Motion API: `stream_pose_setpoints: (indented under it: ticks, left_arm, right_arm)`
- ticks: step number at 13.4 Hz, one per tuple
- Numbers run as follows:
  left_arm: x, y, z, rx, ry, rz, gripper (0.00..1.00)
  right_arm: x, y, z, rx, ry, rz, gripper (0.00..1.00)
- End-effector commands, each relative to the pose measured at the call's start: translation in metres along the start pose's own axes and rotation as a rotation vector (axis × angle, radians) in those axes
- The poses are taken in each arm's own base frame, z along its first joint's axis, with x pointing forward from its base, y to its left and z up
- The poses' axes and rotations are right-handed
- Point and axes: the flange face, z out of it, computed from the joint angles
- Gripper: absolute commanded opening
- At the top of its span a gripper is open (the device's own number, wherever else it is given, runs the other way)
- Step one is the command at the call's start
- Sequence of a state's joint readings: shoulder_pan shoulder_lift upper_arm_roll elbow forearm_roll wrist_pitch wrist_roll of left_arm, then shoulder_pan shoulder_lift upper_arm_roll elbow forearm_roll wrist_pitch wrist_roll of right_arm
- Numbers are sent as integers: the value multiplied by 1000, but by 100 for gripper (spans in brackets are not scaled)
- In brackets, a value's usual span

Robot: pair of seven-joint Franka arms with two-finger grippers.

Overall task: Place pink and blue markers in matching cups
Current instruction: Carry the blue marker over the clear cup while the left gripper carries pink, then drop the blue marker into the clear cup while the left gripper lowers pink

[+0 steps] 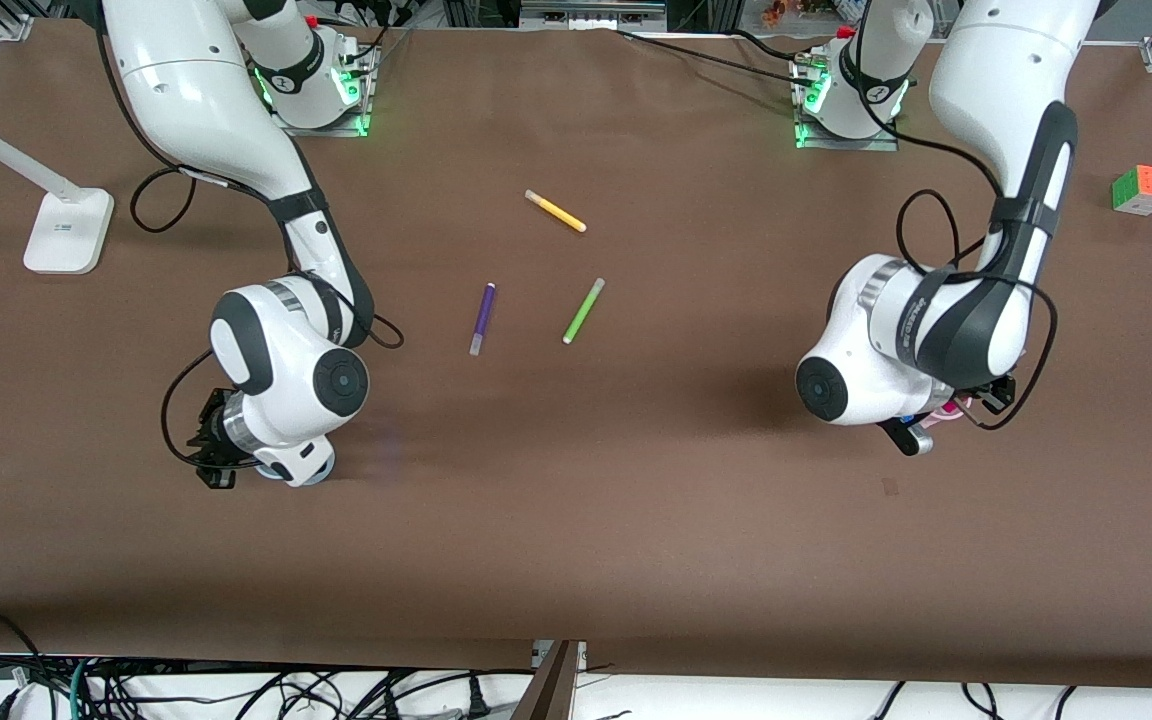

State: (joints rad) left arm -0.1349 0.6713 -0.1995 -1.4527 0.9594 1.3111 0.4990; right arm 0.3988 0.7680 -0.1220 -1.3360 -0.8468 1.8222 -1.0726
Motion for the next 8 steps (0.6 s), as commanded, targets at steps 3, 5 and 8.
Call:
stream_pose_setpoints:
  ticks: [3,5,8]
  left_arm:
    - [15,22,43,-22,-84,141,0]
    - [25,26,46,-16,-75,153,0]
    - [29,24,37,9,-44,137,100]
  right_arm:
    - [-18,4,-43,-23,68,232,100]
    - [-41,1,-66,46,211,461,100]
    - [-92,-2,-72,218,421,783,100]
